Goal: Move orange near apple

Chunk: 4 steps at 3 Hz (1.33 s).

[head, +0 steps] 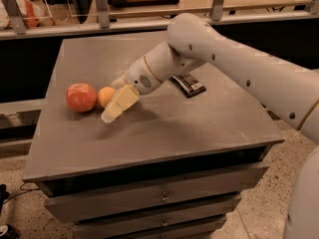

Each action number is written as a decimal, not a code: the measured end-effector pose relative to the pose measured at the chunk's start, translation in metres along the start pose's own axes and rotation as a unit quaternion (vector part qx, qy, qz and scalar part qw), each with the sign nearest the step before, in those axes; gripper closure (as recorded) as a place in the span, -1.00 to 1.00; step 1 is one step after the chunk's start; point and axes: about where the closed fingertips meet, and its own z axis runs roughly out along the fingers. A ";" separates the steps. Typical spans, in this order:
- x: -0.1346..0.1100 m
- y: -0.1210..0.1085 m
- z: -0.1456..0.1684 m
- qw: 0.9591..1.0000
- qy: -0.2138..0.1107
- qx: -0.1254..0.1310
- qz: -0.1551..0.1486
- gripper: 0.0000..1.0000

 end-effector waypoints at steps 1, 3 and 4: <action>0.000 0.000 0.000 1.000 0.000 0.000 0.000 -1.00; 0.000 0.000 0.000 1.000 0.000 0.000 0.000 -1.00; -0.001 0.000 -0.034 0.997 0.025 0.071 -0.015 -1.00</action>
Offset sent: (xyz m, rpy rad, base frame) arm 0.0265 0.0010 0.0264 -0.0836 -0.1196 -0.0616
